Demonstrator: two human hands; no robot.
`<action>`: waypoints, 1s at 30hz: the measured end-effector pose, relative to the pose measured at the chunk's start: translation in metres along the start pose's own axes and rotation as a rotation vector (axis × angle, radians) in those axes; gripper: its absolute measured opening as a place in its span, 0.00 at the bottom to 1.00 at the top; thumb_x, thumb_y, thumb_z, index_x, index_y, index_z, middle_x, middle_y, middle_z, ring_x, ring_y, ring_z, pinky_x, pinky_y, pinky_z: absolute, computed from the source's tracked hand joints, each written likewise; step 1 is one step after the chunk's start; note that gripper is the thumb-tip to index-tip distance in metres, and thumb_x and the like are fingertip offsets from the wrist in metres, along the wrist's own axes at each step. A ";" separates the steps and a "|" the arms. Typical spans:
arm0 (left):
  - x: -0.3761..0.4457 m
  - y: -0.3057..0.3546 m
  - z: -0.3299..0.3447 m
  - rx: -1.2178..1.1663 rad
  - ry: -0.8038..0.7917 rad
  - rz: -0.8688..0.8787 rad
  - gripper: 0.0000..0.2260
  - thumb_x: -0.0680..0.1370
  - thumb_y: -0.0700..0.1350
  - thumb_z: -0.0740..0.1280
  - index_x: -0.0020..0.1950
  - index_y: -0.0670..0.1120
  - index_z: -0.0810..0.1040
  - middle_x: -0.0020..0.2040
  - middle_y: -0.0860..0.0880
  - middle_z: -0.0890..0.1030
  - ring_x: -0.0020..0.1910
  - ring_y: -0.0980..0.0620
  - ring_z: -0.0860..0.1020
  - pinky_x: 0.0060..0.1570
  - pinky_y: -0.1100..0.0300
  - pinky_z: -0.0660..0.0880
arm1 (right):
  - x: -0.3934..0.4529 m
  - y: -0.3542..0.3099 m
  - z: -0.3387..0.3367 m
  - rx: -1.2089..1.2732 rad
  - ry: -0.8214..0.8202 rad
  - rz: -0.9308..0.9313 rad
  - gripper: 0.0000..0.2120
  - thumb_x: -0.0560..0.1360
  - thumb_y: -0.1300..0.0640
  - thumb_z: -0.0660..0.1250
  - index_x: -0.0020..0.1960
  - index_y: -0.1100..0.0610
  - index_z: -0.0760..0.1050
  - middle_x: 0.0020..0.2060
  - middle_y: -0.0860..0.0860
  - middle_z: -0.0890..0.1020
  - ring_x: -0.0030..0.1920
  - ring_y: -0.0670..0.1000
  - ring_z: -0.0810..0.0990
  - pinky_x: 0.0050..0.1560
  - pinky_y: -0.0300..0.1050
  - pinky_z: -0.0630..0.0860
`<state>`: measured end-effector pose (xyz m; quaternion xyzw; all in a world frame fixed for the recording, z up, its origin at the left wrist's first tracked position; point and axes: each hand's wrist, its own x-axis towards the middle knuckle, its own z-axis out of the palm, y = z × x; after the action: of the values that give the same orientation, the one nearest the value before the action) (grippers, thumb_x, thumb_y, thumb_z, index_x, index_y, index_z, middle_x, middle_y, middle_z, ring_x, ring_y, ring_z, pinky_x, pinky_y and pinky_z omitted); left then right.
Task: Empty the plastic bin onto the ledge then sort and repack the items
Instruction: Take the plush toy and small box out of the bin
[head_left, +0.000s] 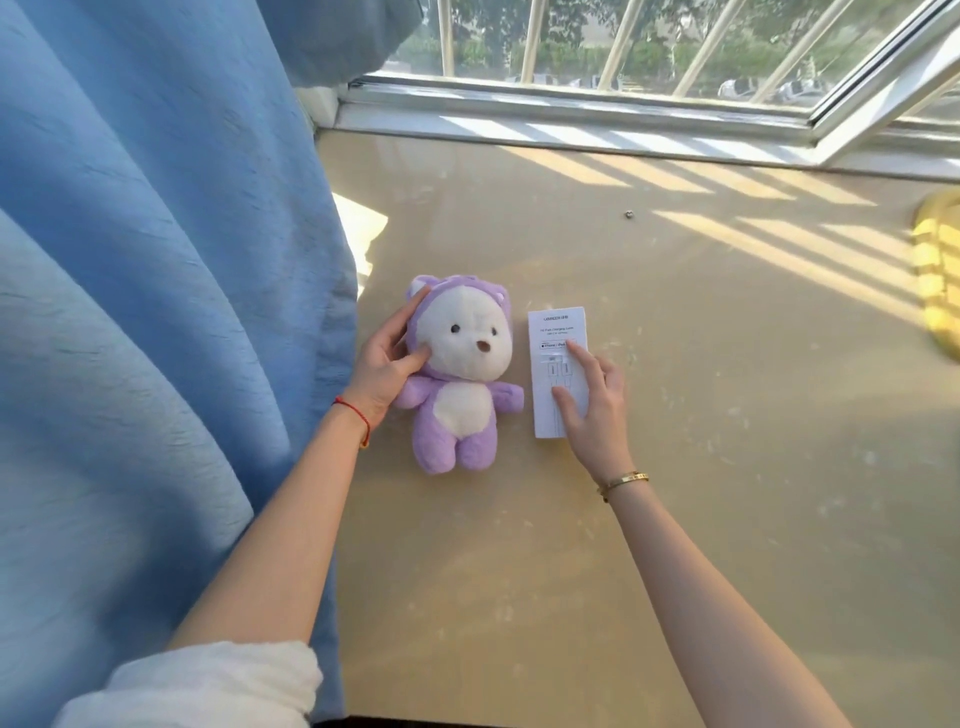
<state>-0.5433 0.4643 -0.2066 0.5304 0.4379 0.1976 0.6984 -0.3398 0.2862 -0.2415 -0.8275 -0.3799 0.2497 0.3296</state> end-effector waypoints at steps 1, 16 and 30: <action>-0.001 -0.001 -0.001 0.046 0.018 0.019 0.29 0.75 0.39 0.68 0.76 0.46 0.65 0.71 0.51 0.73 0.69 0.55 0.72 0.64 0.61 0.72 | 0.000 0.001 0.001 -0.037 0.004 0.002 0.26 0.77 0.56 0.66 0.73 0.45 0.66 0.63 0.55 0.69 0.61 0.53 0.67 0.65 0.37 0.61; -0.086 0.040 0.006 0.789 0.283 0.251 0.20 0.77 0.42 0.69 0.69 0.46 0.74 0.66 0.49 0.76 0.64 0.51 0.74 0.60 0.68 0.66 | -0.042 -0.034 -0.074 -0.240 0.036 -0.132 0.23 0.77 0.56 0.67 0.71 0.54 0.69 0.62 0.53 0.75 0.61 0.55 0.70 0.64 0.49 0.69; -0.275 0.129 0.056 1.132 0.201 0.562 0.16 0.77 0.51 0.64 0.62 0.46 0.79 0.54 0.48 0.82 0.52 0.47 0.79 0.54 0.50 0.76 | -0.232 -0.083 -0.221 -0.327 0.224 -0.187 0.17 0.77 0.57 0.67 0.64 0.60 0.75 0.55 0.55 0.81 0.59 0.57 0.75 0.61 0.53 0.74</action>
<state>-0.6209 0.2751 0.0249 0.8907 0.3820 0.1601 0.1872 -0.3682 0.0645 0.0027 -0.8537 -0.4513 0.0598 0.2529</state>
